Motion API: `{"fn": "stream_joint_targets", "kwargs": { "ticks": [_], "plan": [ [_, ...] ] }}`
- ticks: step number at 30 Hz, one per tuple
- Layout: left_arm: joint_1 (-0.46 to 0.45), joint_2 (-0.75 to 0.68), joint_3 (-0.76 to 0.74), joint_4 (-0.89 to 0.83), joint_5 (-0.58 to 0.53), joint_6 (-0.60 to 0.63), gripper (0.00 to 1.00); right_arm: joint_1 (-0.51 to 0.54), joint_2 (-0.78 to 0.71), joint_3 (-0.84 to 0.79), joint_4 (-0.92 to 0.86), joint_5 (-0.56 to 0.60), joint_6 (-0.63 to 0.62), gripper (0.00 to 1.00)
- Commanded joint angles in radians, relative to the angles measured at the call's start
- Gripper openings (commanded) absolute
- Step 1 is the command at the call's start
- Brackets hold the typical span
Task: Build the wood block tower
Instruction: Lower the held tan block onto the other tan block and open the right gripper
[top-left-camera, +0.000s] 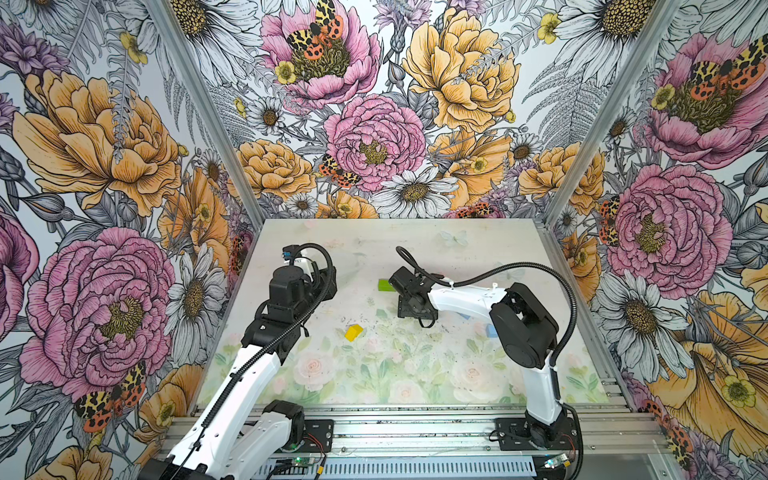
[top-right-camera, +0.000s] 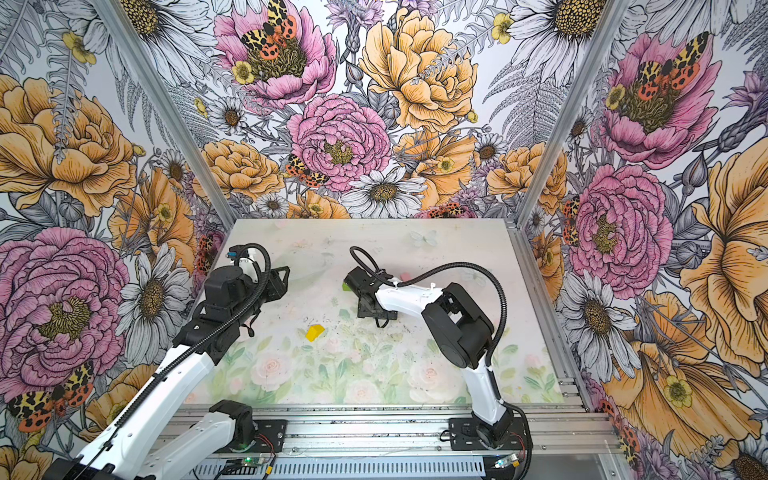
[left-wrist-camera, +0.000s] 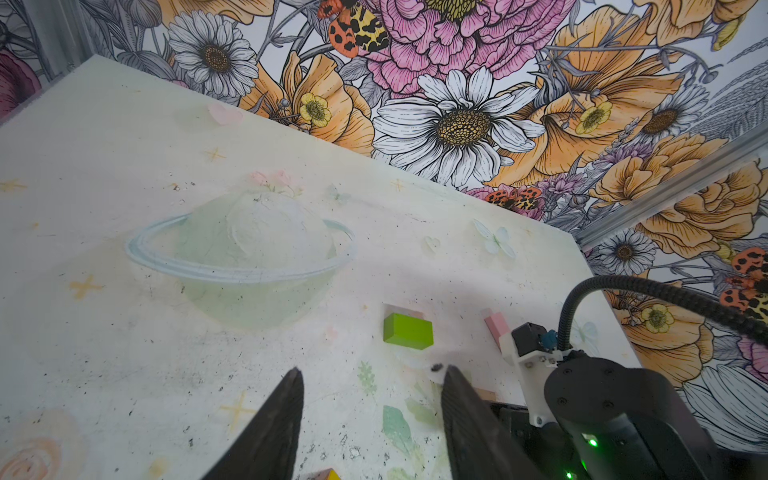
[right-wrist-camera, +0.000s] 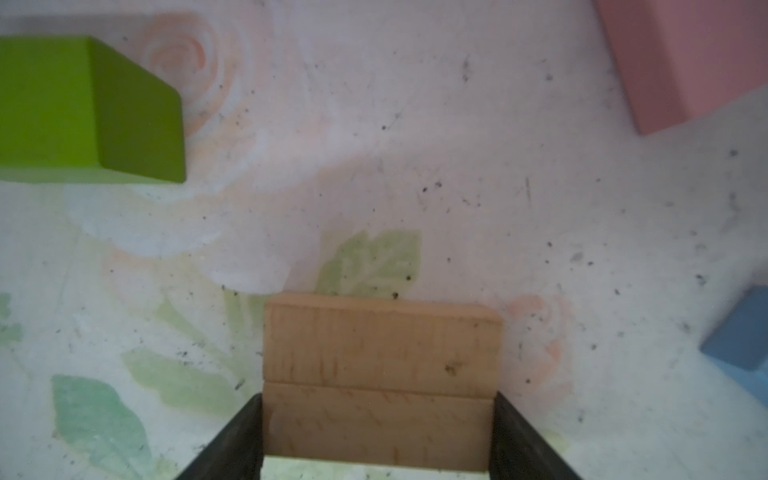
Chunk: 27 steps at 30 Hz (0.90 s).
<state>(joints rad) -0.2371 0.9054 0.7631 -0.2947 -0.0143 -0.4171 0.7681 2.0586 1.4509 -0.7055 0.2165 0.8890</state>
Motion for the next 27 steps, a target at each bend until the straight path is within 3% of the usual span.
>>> {"fn": "stream_joint_targets", "kwargs": {
  "ticks": [1, 27],
  "plan": [
    [0.009, 0.007, -0.013, 0.016, 0.003, -0.004, 0.55, -0.016, 0.080, -0.017, -0.005, -0.010, -0.019, 0.00],
    [0.010, 0.013, -0.014, 0.014, -0.004, 0.001, 0.55, -0.047, 0.120, -0.011, -0.005, -0.009, -0.093, 0.08]
  ]
}}
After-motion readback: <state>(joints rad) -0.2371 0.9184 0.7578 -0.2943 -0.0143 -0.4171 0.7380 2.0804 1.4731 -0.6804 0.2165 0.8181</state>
